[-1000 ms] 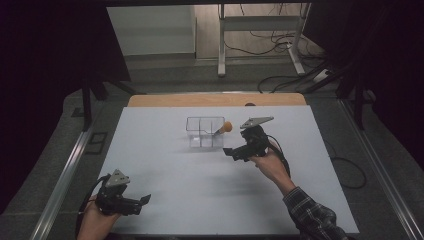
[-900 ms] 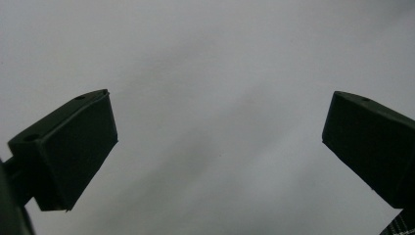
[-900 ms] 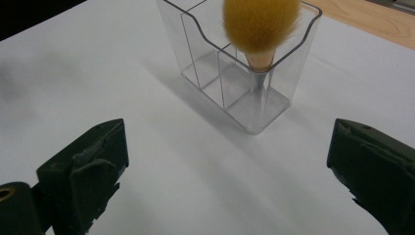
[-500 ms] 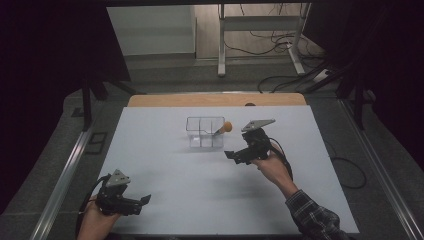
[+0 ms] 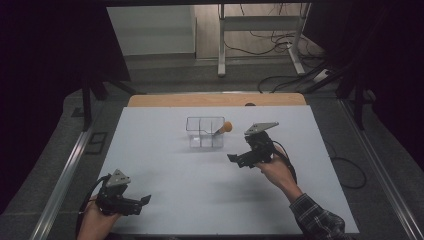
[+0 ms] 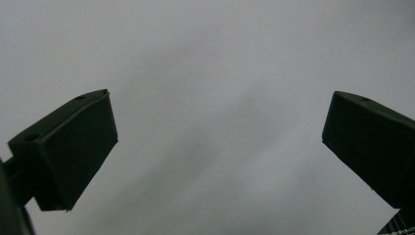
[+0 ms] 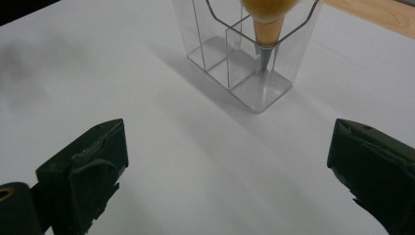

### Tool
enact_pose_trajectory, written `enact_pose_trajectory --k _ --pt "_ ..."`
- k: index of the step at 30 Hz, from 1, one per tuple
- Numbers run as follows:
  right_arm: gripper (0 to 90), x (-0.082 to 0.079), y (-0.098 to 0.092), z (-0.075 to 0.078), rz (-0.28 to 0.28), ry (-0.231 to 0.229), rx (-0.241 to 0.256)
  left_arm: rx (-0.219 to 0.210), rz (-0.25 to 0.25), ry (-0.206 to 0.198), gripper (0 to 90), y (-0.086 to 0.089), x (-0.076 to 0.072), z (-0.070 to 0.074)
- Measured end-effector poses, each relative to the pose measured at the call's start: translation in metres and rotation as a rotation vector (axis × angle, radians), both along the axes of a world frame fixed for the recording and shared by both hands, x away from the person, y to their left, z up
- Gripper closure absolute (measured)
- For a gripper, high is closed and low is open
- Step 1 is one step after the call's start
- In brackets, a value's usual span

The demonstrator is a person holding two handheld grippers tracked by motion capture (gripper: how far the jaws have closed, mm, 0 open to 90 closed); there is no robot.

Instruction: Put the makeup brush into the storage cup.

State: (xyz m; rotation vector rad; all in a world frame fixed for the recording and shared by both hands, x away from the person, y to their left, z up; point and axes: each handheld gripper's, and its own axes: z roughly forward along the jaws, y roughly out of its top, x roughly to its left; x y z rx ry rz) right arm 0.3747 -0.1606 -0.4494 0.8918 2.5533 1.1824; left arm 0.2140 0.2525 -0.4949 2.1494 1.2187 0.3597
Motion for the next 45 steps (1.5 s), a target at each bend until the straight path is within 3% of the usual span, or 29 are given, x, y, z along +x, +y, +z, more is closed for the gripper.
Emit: enact_pose_trajectory --k 8,45 --pt "1.8 -0.005 -0.003 0.0 0.007 -0.005 -0.023 -0.002 0.0 0.001 0.3 0.0 0.0 0.0" --pt "0.0 -0.021 -0.03 -0.001 -0.008 0.004 -0.039 -0.008 -0.002 0.003 0.3 0.0 0.0 0.0"
